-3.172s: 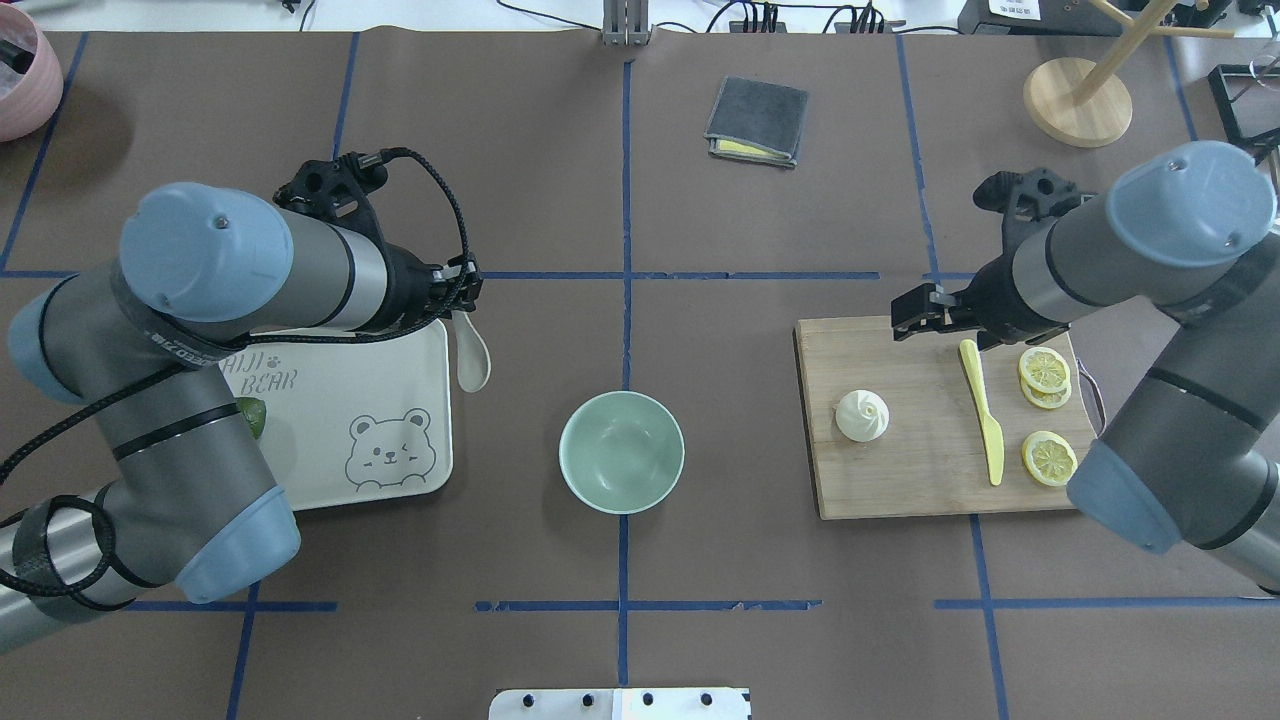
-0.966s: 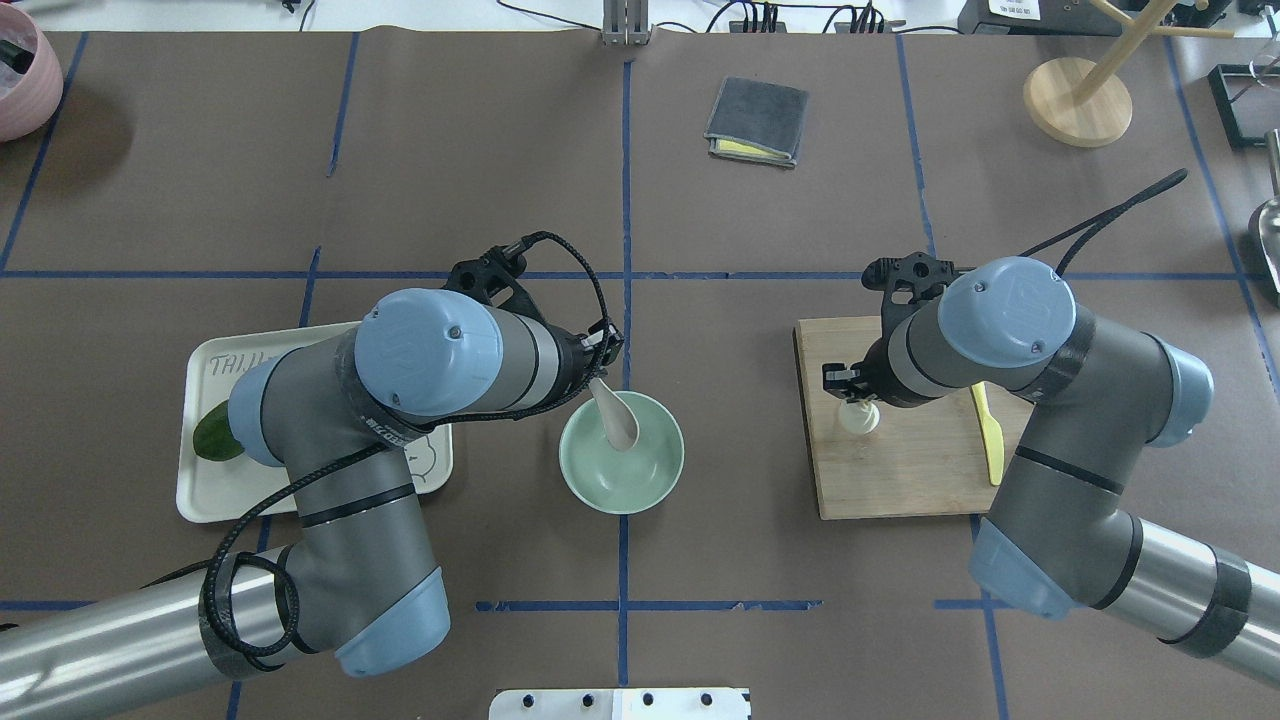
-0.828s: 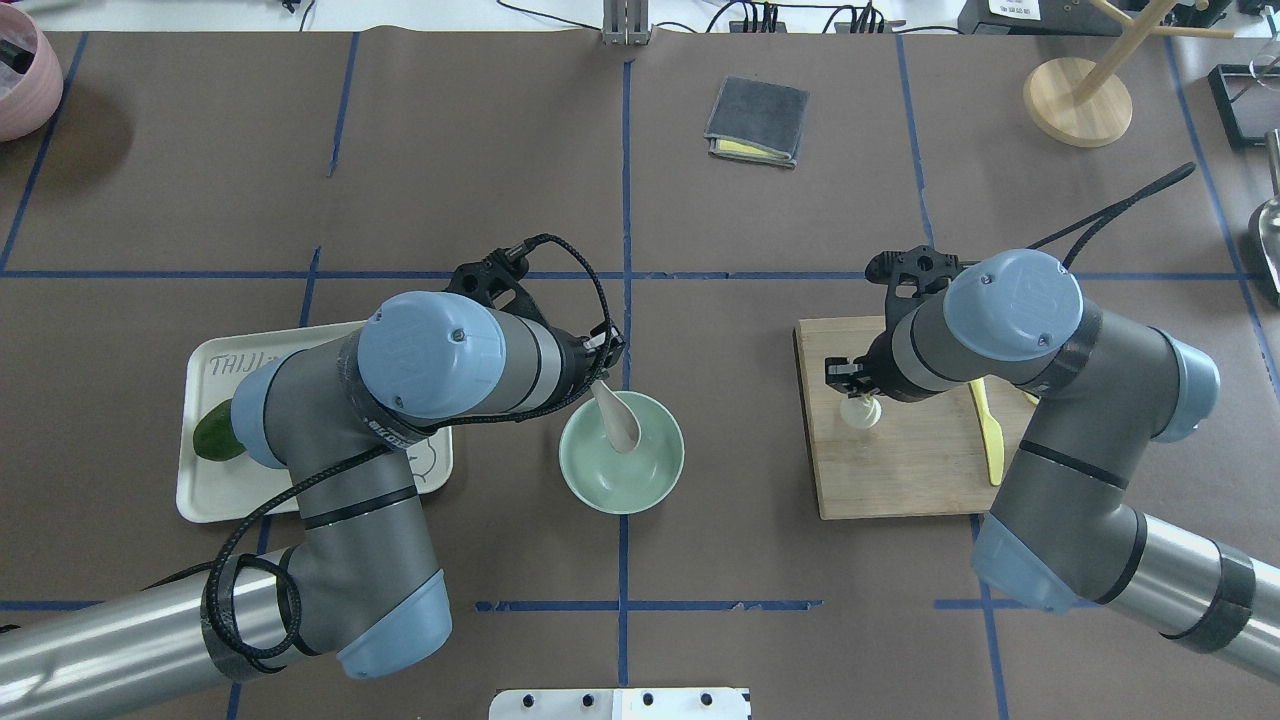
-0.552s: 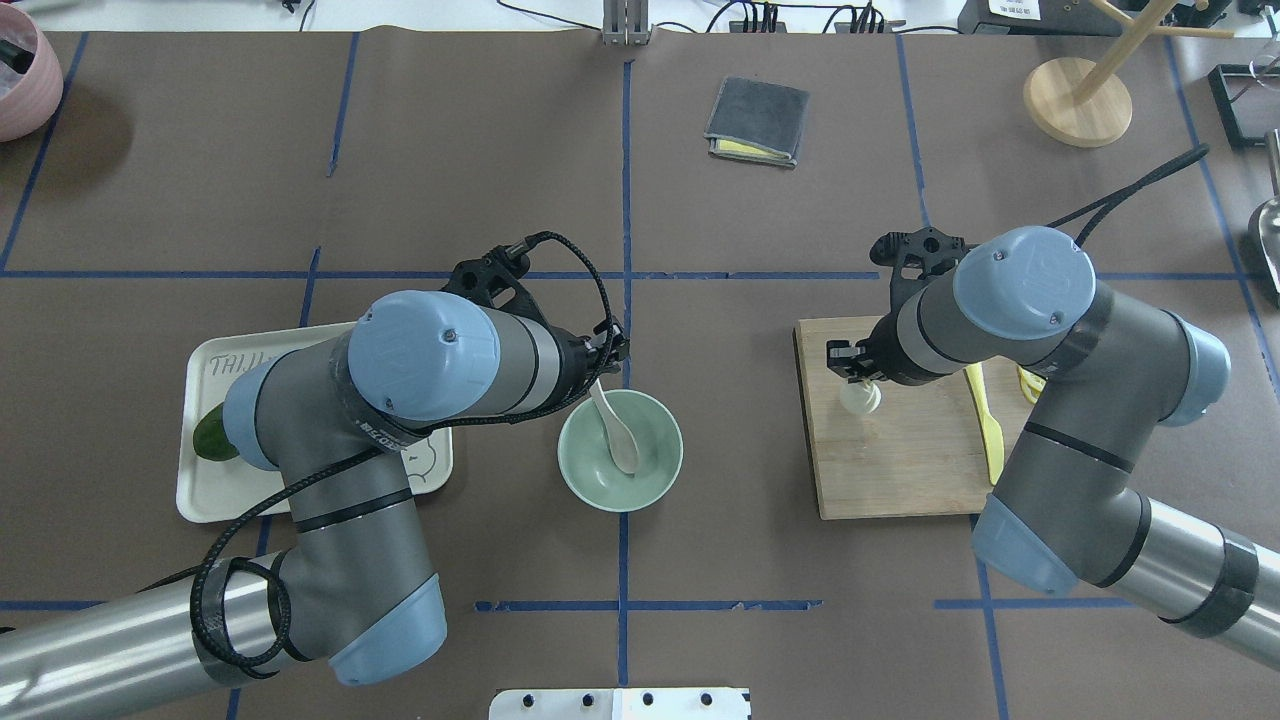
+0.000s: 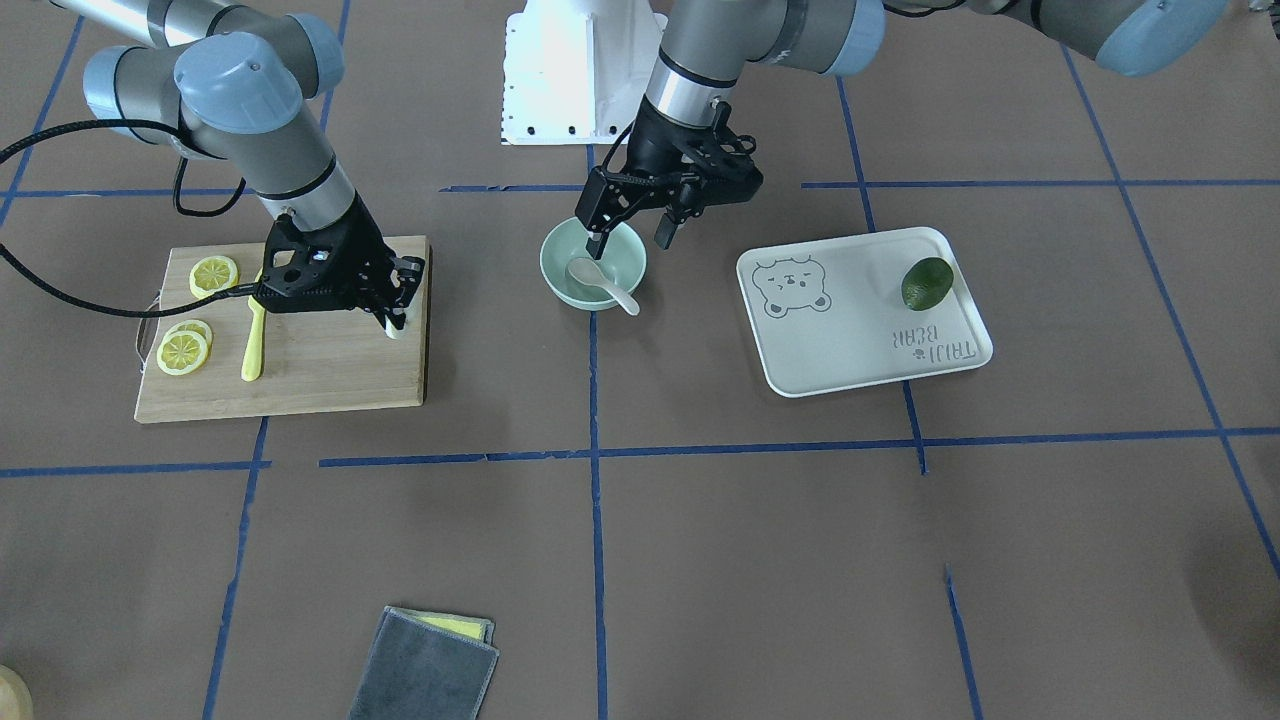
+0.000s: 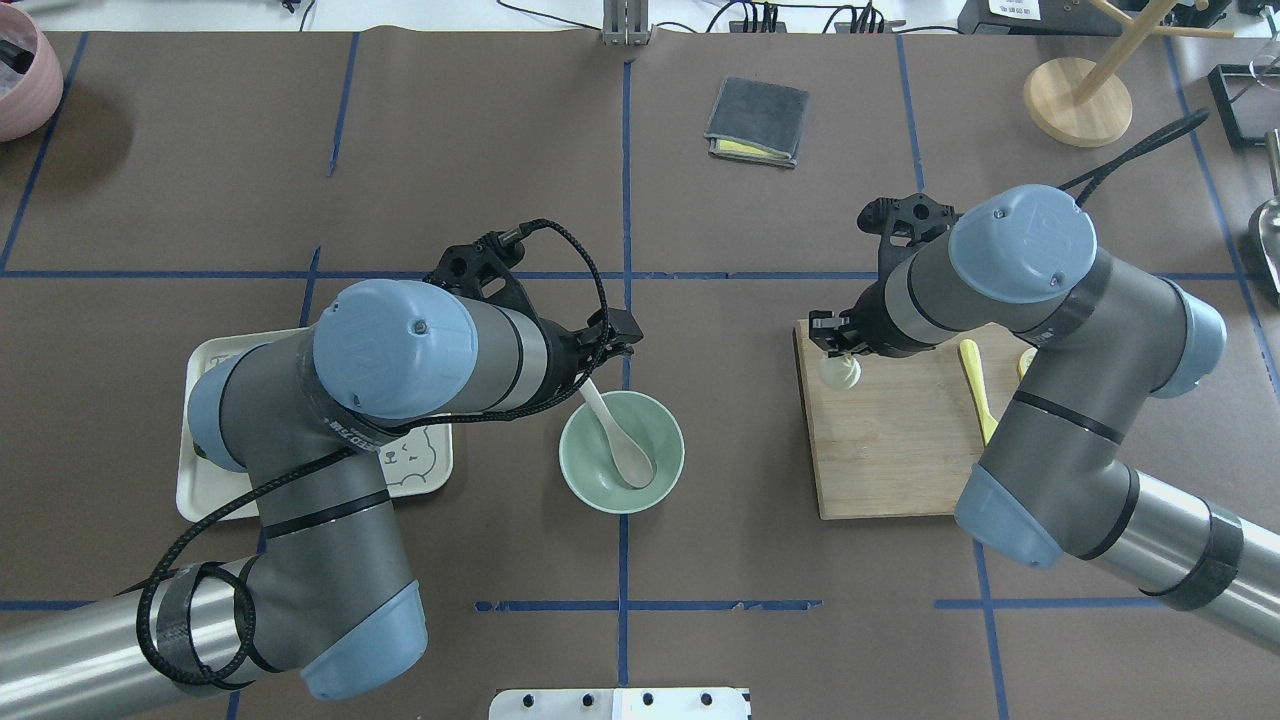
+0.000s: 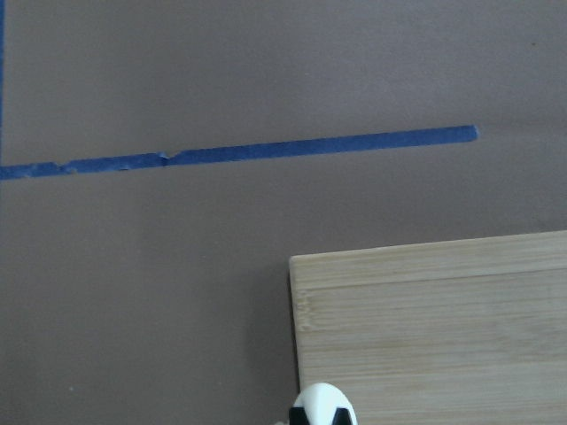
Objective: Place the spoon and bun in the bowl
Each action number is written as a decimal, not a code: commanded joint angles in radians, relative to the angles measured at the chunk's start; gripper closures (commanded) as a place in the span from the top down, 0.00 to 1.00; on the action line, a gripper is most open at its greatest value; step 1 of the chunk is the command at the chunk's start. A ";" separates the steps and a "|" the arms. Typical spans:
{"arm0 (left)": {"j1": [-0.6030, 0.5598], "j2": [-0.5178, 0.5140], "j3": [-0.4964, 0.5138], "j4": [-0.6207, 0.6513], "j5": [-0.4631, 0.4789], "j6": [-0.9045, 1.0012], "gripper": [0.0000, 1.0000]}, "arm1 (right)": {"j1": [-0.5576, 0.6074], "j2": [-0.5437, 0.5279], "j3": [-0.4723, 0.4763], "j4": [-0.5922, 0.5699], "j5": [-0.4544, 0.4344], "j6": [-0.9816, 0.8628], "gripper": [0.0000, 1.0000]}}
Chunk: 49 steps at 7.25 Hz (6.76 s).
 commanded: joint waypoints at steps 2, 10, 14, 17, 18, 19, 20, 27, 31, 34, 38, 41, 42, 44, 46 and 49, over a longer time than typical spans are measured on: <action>-0.138 0.123 -0.078 0.058 -0.008 0.337 1.00 | -0.099 0.154 -0.027 0.000 -0.032 0.213 0.03; -0.473 0.338 -0.073 0.061 -0.211 1.023 1.00 | -0.259 0.265 -0.104 0.002 -0.212 0.311 1.00; -0.783 0.449 0.081 0.059 -0.397 1.546 1.00 | -0.197 0.248 -0.010 -0.171 -0.159 0.245 1.00; -0.989 0.463 0.274 0.073 -0.509 1.824 1.00 | 0.060 0.096 0.126 -0.328 0.065 -0.097 1.00; -1.008 0.463 0.298 0.079 -0.529 1.846 1.00 | 0.163 0.037 0.129 -0.328 0.145 -0.232 1.00; -1.029 0.464 0.308 0.123 -0.540 1.846 1.00 | 0.269 -0.029 0.129 -0.328 0.218 -0.377 1.00; -1.035 0.505 0.309 0.165 -0.601 1.846 1.00 | 0.370 -0.092 0.126 -0.330 0.275 -0.524 1.00; -1.049 0.556 0.299 0.262 -0.684 1.840 1.00 | 0.865 -0.328 -0.188 -0.321 0.446 -1.345 1.00; -1.052 0.556 0.295 0.262 -0.684 1.839 1.00 | 0.931 -0.378 -0.268 -0.290 0.449 -1.441 1.00; -1.049 0.572 0.307 0.254 -0.684 1.842 1.00 | 0.933 -0.395 -0.277 -0.285 0.467 -1.411 1.00; -1.049 0.575 0.306 0.254 -0.684 1.839 1.00 | 0.933 -0.383 -0.268 -0.244 0.477 -1.298 1.00; -1.051 0.576 0.304 0.254 -0.683 1.840 1.00 | 0.933 -0.383 -0.270 -0.242 0.475 -1.298 1.00; -1.051 0.576 0.302 0.254 -0.683 1.840 1.00 | 0.934 -0.383 -0.270 -0.242 0.475 -1.298 1.00; -1.051 0.576 0.301 0.254 -0.681 1.842 1.00 | 0.936 -0.380 -0.270 -0.242 0.477 -1.298 1.00; -1.051 0.576 0.301 0.254 -0.681 1.842 1.00 | 0.936 -0.380 -0.268 -0.235 0.477 -1.298 1.00; -1.049 0.578 0.304 0.254 -0.683 1.773 1.00 | 0.939 -0.378 -0.268 -0.235 0.477 -1.298 1.00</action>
